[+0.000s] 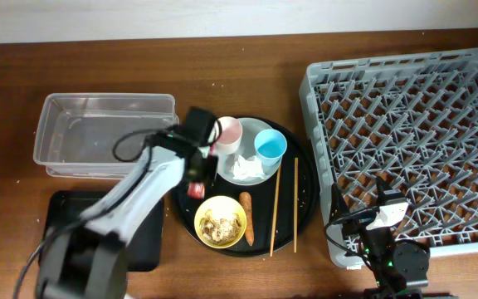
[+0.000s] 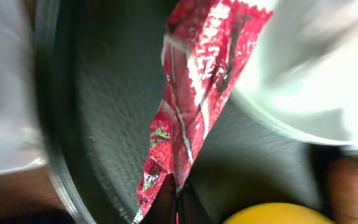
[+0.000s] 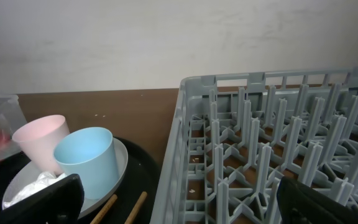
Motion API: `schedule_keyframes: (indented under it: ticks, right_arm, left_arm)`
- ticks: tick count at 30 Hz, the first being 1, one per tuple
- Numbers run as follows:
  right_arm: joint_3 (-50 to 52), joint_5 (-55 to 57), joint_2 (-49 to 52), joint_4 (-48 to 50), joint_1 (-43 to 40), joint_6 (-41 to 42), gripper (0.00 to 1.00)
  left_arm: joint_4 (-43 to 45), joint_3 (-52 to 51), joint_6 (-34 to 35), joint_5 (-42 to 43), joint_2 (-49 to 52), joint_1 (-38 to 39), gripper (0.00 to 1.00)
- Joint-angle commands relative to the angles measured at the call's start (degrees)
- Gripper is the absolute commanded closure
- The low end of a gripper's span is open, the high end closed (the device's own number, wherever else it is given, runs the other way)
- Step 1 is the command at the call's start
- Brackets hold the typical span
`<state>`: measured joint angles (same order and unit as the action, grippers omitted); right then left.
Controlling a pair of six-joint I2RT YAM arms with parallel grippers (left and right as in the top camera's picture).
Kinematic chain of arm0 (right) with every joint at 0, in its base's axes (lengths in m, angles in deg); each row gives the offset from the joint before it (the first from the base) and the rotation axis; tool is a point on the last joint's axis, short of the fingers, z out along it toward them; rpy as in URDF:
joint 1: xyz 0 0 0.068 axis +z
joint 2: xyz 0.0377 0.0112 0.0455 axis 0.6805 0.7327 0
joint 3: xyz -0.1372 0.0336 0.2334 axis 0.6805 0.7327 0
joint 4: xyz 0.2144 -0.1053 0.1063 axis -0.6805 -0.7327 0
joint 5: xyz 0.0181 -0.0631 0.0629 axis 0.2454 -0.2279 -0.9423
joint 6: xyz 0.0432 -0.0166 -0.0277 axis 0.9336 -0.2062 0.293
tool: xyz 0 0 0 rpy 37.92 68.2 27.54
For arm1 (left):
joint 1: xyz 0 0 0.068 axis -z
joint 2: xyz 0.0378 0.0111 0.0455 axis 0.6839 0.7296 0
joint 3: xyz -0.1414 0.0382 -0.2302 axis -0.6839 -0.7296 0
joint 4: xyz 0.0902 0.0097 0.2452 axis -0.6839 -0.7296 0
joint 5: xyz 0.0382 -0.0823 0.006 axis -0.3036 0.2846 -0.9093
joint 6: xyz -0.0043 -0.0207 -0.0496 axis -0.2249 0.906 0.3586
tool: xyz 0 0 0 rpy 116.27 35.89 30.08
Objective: Sort waste into correct bins and load items into the dishwasher rack
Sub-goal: 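Grasp the red snack wrapper with the left gripper and lift it, then drop the red wrapper into the clear plastic bin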
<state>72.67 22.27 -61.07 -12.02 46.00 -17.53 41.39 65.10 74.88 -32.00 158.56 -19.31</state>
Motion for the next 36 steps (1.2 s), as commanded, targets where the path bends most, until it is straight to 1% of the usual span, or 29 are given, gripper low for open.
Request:
schedule_keyframes:
  ticks: [1, 3, 4, 6, 7, 12, 17, 18, 19, 20, 21, 22, 24, 26, 27, 29, 30, 32, 33, 34, 36]
  right_arm:
    - [0.31, -0.13, -0.22, -0.24, 0.35, 0.26, 0.02]
    - [0.31, -0.11, -0.22, -0.24, 0.35, 0.26, 0.02]
    - [0.31, -0.11, -0.22, -0.24, 0.35, 0.26, 0.02]
    - [0.31, -0.11, -0.22, -0.24, 0.35, 0.26, 0.02]
    - [0.31, -0.11, -0.22, -0.24, 0.35, 0.26, 0.02]
    - [0.31, -0.11, -0.22, -0.24, 0.35, 0.26, 0.02]
    - [0.31, -0.11, -0.22, -0.24, 0.35, 0.26, 0.02]
    - [0.31, -0.11, -0.22, -0.24, 0.35, 0.26, 0.02]
    - [0.31, -0.11, -0.22, -0.24, 0.35, 0.26, 0.02]
    - [0.31, -0.11, -0.22, -0.24, 0.35, 0.26, 0.02]
    - [0.31, -0.11, -0.22, -0.24, 0.35, 0.26, 0.02]
    - [0.31, -0.13, -0.22, -0.24, 0.35, 0.26, 0.02]
    - [0.31, -0.11, -0.22, -0.24, 0.35, 0.26, 0.02]
    - [0.31, -0.11, -0.22, -0.24, 0.35, 0.26, 0.02]
    - [0.31, -0.11, -0.22, -0.24, 0.35, 0.26, 0.02]
    - [0.31, -0.11, -0.22, -0.24, 0.35, 0.26, 0.02]
    - [0.31, -0.13, -0.22, -0.26, 0.35, 0.26, 0.02]
    - [0.31, -0.11, -0.22, -0.24, 0.35, 0.26, 0.02]
    - [0.31, -0.11, -0.22, -0.24, 0.35, 0.26, 0.02]
    - [0.31, -0.11, -0.22, -0.24, 0.35, 0.24, 0.02]
    - [0.31, -0.11, -0.22, -0.24, 0.35, 0.26, 0.02]
  left_arm:
    - [0.24, 4.92, -0.11, -4.48, -10.80, 0.00, 1.00]
    - [0.94, 5.07, -0.09, -15.10, -14.67, 0.00, 1.00]
    - [1.73, 5.07, -0.09, -21.07, -15.39, 0.00, 1.00]
    - [3.50, 5.01, -0.09, -29.46, -14.91, 0.00, 1.00]
    - [4.98, 4.96, -0.07, -30.45, -13.68, -0.72, 1.00]
    - [9.62, 4.96, -0.09, -29.75, -6.05, -5.90, 1.00]
    - [10.51, 4.96, -0.09, -29.14, 1.44, -9.99, 1.00]
    - [10.49, 4.96, -0.09, -29.16, 1.44, -10.32, 0.97]
    - [10.56, 4.98, -0.09, -29.16, 1.42, -10.40, 0.73]
    - [11.08, 4.98, -0.09, -29.14, 1.36, -10.38, 0.34]
    - [11.15, 5.09, -0.09, -28.96, 1.25, -10.25, 0.27]
    - [10.99, 5.46, -0.11, -27.80, 0.70, -10.12, 0.23]
    - [9.44, 6.84, -0.11, -25.73, -1.07, -10.05, 0.23]
    - [6.34, 9.81, -0.09, -19.93, -5.88, -10.08, 0.23]
    - [5.16, 10.56, -0.09, -15.52, -7.82, -10.05, 0.26]
    - [2.86, 10.93, -0.09, -1.77, -12.79, -10.05, 0.35]
    - [1.92, 10.93, -0.09, 2.93, -14.08, -9.84, 0.39]
    - [-0.72, 10.91, -0.07, 9.38, -15.37, -8.81, 0.51]
    - [-3.23, 10.86, -0.02, 11.96, -15.37, -7.39, 0.52]
    - [-5.40, 10.40, 0.37, 12.28, -15.08, -5.60, 0.53]
    - [-6.27, 7.98, 0.63, 12.26, -14.86, -2.05, 0.56]
